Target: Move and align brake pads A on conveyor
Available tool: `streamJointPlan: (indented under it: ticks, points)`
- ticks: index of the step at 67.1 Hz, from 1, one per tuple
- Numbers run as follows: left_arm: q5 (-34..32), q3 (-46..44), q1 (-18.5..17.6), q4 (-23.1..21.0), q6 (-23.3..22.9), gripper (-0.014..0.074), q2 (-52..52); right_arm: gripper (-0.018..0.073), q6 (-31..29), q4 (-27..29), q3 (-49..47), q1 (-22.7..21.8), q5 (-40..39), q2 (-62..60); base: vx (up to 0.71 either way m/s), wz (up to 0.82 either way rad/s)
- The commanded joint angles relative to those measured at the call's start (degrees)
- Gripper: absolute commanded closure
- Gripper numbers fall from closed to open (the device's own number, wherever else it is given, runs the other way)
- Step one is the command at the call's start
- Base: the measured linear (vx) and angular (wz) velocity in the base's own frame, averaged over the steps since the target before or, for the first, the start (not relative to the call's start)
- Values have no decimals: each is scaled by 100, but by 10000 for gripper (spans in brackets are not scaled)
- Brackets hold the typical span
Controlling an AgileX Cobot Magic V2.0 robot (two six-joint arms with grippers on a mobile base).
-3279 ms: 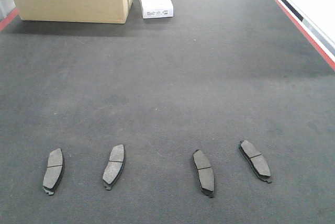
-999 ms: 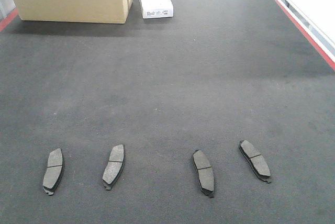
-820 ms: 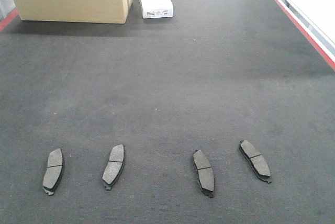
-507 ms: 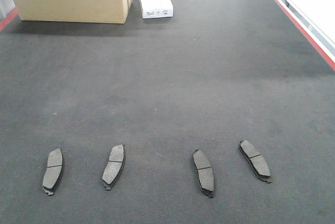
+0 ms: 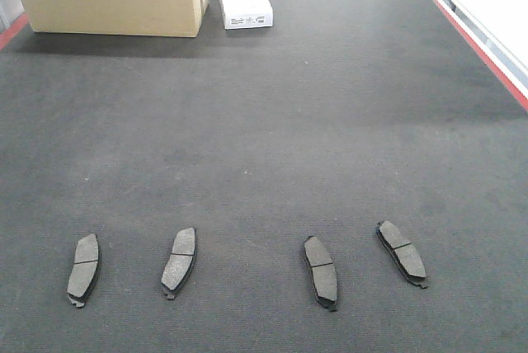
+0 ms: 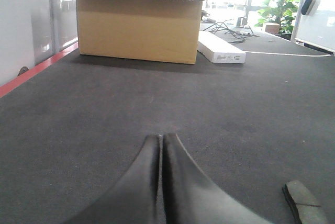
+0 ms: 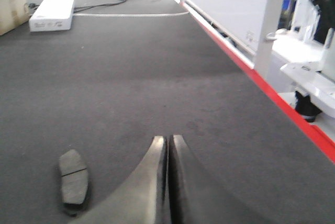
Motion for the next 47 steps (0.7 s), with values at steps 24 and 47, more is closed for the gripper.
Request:
streamJointPlan:
  ticks: [24,47]
  points:
    - [-381,100,19,-49,-24,603,-85,571,-163,-57,696,-121,-1890,-383,0,0]
    - [-381,100,19,-49,-24,603,-85,571,147,-18,696,-117,-1884,-383,0,0]
